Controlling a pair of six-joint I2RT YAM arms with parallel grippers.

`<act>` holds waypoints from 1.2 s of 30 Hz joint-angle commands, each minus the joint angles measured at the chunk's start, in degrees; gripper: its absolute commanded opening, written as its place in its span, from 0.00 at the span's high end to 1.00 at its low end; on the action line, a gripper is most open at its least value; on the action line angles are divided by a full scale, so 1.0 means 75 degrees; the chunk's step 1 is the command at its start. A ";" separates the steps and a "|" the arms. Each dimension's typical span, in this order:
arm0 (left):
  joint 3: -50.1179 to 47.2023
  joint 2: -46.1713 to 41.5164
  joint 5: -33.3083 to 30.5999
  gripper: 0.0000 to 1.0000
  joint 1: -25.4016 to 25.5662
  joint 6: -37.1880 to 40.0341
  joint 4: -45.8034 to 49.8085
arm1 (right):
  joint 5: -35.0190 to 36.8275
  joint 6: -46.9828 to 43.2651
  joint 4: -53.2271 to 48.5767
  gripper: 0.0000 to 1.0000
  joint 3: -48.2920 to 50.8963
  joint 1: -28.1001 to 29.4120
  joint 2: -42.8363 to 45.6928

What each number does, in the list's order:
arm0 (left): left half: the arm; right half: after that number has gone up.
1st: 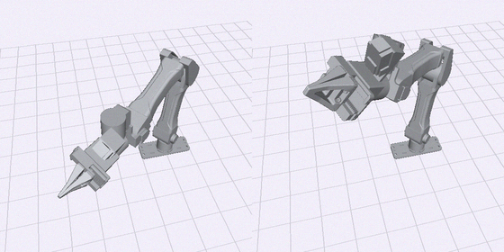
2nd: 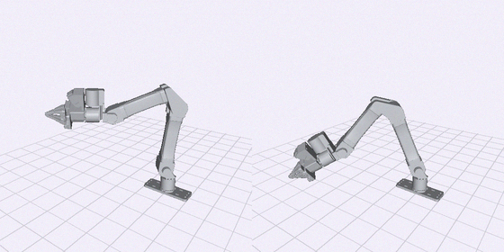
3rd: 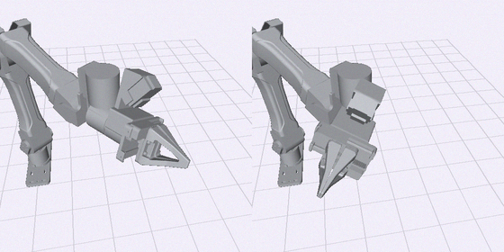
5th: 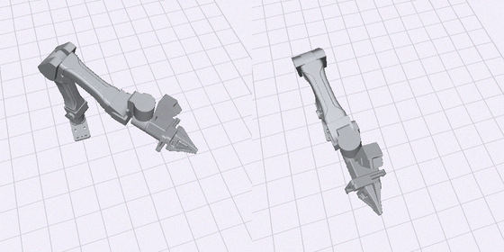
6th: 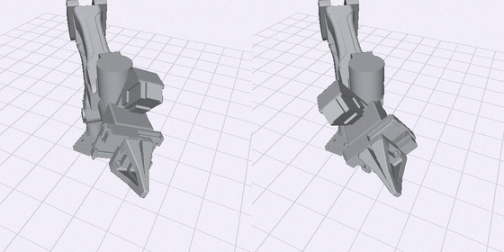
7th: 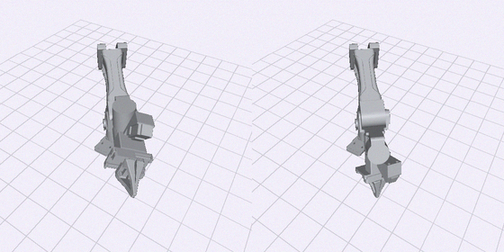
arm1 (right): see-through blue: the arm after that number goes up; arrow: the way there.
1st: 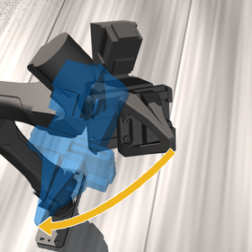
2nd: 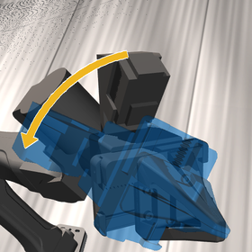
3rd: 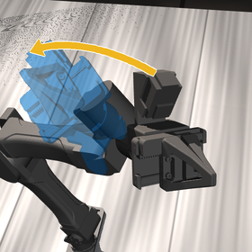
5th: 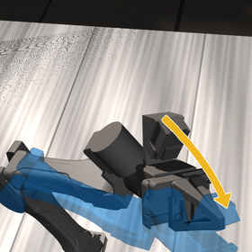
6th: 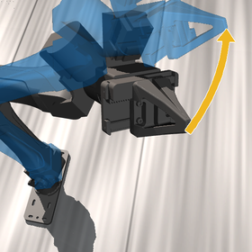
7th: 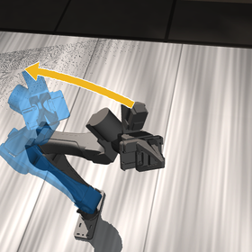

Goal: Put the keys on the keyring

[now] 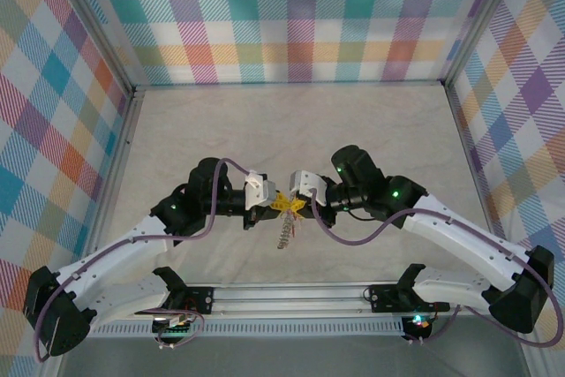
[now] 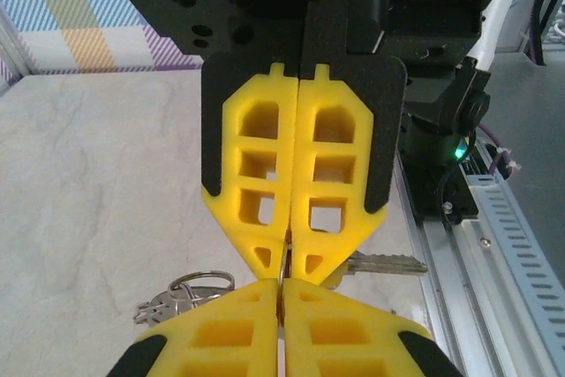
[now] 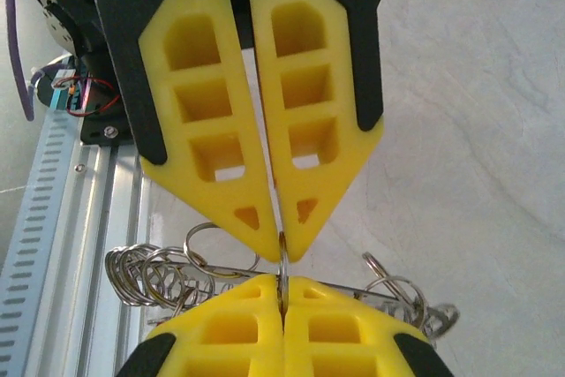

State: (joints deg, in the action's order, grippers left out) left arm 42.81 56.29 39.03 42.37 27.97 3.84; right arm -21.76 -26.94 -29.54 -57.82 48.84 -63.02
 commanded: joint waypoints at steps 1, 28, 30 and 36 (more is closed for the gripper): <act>0.0456 -0.0027 0.0199 0.89 0.0056 0.0868 0.1076 | -0.0061 -0.0368 -0.0427 1.00 -0.0304 -0.0017 0.0024; 0.1425 0.1159 0.1447 0.84 0.0063 0.1071 0.1551 | 0.0065 -0.0017 -0.0145 1.00 -0.0440 -0.0022 0.0050; 0.1487 0.1225 0.1521 0.84 0.0069 0.1158 0.1953 | 0.0155 -0.0073 -0.0215 1.00 -0.0509 -0.0020 0.0040; 0.1488 0.1254 0.1395 0.84 0.0063 0.1267 0.2080 | 0.0194 -0.0146 -0.0387 1.00 -0.0674 -0.0020 0.0056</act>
State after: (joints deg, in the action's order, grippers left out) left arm 52.77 65.45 46.50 42.35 35.90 16.58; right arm -20.21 -27.73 -35.66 -59.46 48.82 -63.92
